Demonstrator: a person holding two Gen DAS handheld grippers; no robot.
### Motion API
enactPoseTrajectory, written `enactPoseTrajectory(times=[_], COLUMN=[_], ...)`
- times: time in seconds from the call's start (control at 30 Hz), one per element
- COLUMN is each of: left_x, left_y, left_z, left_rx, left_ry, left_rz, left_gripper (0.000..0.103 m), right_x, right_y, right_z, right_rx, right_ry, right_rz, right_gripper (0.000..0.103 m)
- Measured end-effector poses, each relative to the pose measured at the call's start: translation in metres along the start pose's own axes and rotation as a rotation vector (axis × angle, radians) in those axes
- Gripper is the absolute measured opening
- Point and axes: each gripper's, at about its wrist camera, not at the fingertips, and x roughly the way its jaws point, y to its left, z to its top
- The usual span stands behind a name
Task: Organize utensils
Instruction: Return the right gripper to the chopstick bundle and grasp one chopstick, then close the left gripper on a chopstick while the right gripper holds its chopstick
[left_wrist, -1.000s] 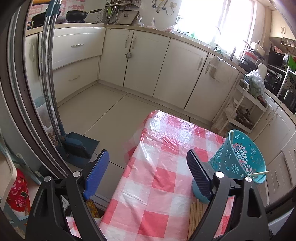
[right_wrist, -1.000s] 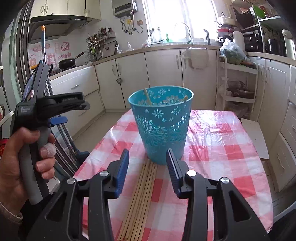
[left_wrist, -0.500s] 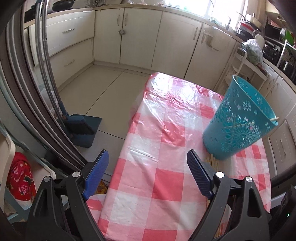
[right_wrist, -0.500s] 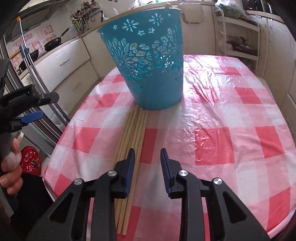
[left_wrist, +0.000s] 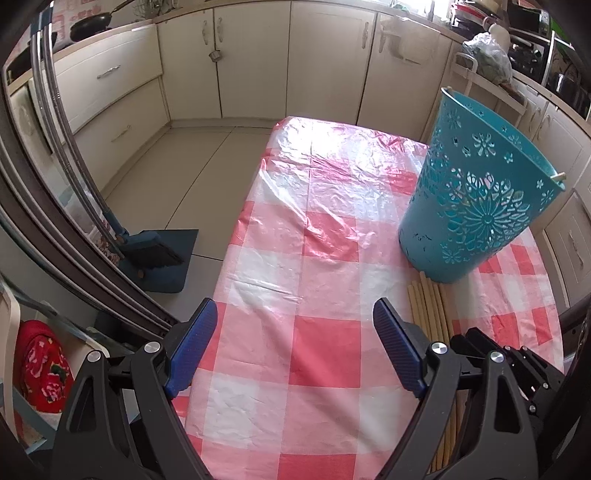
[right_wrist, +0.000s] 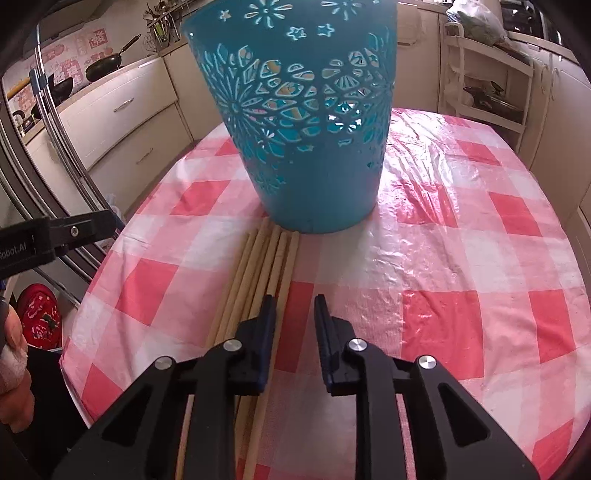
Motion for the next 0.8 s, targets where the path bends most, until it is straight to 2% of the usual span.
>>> enactPoseTrajectory(times=[0.13,0.3,0.53,0.8], left_x=[0.012,0.027,0.046,0.052], left_y=[-0.018,-0.042,-0.062,-0.068], left_z=[-0.007,-0.012,-0.017,-0.015], left_rx=[0.056,0.102,0.117,0.112], left_ry=[0.050,0.094,0.139,0.135], left_rz=[-0.018,-0.041,-0.048,-0.043], left_gripper=[0.082,0.082,0.082,0.082], right_x=[-0.001,-0.010,-0.017,-0.017], right_y=[-0.001,-0.013,-0.034,-0.038], right_z=[0.000,-0.005,-0.012,-0.012], right_rx=[-0.055,-0.098,-0.017,-0.003], right_ry=[0.026,0.075,0.060,0.049], right_rz=[-0.019,-0.012,0.035,0.065], right_gripper=[0.009,0.008,0.008,0.008])
